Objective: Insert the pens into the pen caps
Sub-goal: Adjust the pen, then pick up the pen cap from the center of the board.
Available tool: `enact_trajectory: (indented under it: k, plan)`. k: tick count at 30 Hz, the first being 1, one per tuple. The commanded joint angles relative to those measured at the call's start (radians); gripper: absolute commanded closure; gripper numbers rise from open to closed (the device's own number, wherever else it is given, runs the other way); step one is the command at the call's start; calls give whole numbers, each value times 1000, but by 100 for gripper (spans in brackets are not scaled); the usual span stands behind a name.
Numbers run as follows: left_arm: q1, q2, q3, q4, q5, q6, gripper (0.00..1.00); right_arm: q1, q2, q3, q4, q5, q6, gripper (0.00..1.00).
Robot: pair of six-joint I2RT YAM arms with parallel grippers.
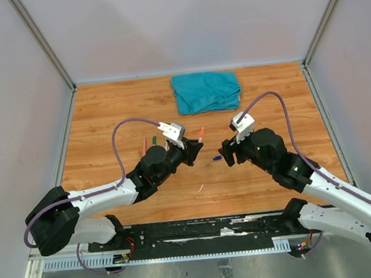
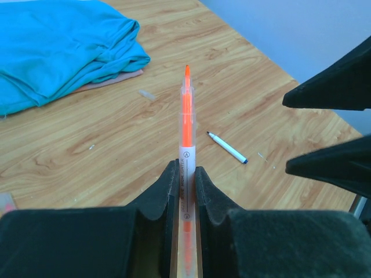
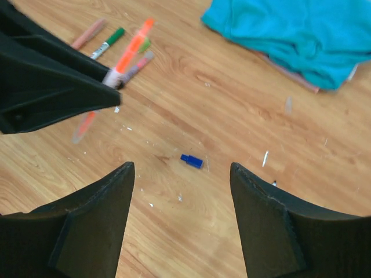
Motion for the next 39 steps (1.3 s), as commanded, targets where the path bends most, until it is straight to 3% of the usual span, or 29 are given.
enact_trajectory:
  k: [1,6,12,15,30,39]
  plan:
    - [8,-20,-6,10,-49,-3,100,-167,31,30,-83,-215,230,33]
    - [19,-18,-3,-8,-82,-16,99,-288,94,25,-163,-178,312,28]
    - [23,-15,-2,-7,-80,-22,99,-299,239,87,-233,-104,292,27]
    - [24,-15,-3,-9,-82,-22,99,-302,339,152,-227,-156,253,27]
    - [24,-14,-4,-9,-90,-16,99,-457,731,422,-166,-103,114,39]
    - [24,-12,-5,-6,-88,-14,99,-500,901,581,-194,-150,49,37]
